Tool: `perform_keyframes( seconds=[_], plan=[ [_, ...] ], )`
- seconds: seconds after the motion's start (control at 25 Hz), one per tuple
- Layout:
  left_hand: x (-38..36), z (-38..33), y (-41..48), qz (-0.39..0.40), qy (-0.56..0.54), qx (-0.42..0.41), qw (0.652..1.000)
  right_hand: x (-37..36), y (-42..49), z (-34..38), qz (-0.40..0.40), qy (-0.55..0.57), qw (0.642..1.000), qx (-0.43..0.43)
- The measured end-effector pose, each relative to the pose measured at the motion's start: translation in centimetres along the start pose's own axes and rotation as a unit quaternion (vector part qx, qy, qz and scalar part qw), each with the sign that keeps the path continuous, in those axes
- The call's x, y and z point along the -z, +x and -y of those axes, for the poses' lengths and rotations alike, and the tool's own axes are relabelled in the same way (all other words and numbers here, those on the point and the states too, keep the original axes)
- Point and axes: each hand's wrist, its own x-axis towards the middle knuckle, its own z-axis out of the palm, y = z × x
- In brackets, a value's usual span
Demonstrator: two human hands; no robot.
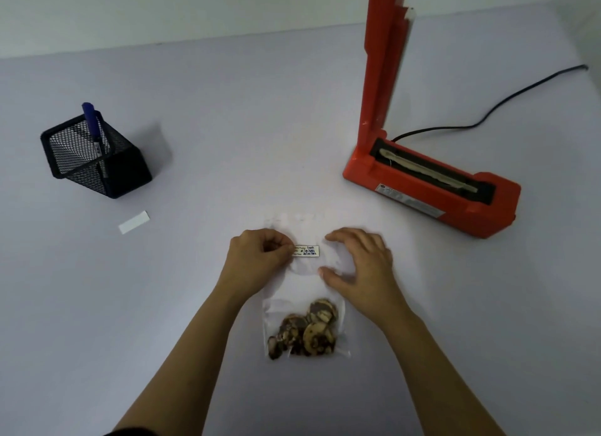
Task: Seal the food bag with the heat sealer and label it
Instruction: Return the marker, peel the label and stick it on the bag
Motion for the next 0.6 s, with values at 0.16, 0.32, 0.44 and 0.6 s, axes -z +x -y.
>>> perform_keyframes(
  seconds=[0.16, 0.32, 0.44, 0.6],
  plan=[
    [-0.15, -0.07, -0.12, -0.012, 0.012, -0.004, 1.000, -0.14, -0.27, -0.25, 0.004, -0.017, 1.000, 0.020],
    [-0.35, -0.03, -0.35, -0.021, 0.043, -0.014, 0.999, -0.26, -0.51, -0.31, 0.009, -0.045, 0.998, 0.038],
    [-0.51, 0.07, -0.43, -0.026, 0.057, -0.030, 0.998, -0.25, -0.53, -0.35, 0.016, -0.055, 0.998, 0.039],
    [-0.80, 0.15, -0.42, -0.036, 0.076, -0.048, 0.995, -0.26, -0.44, -0.40, 0.010, -0.047, 0.998, 0.037]
  ],
)
